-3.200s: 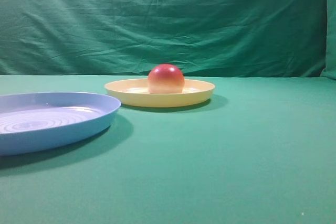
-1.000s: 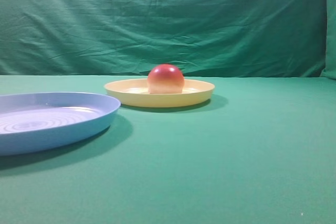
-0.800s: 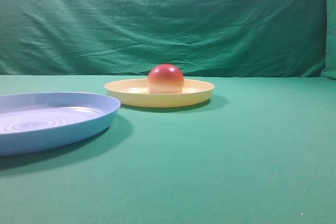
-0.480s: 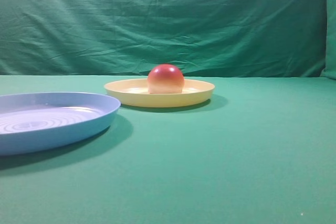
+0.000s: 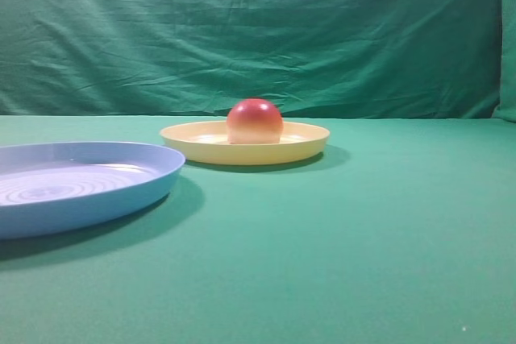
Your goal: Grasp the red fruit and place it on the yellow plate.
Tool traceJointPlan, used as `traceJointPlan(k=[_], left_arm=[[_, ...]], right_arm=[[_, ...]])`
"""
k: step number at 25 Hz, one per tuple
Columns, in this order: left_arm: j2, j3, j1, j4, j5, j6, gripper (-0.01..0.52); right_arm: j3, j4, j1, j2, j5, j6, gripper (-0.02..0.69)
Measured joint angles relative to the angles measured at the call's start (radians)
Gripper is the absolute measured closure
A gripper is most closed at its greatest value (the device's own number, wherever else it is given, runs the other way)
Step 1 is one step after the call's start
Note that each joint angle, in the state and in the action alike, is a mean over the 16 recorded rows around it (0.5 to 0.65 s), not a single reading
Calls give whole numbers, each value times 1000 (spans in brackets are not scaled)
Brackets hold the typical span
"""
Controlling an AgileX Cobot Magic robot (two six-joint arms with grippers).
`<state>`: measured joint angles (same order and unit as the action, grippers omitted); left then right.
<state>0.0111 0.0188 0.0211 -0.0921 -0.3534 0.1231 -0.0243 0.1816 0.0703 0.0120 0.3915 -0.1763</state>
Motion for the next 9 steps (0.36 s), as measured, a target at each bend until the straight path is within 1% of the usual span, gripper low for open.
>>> traceJointPlan(k=[9], left_arm=[[0, 0, 0, 0, 0, 0, 357]], right_arm=[[0, 0, 0, 0, 0, 0, 665]])
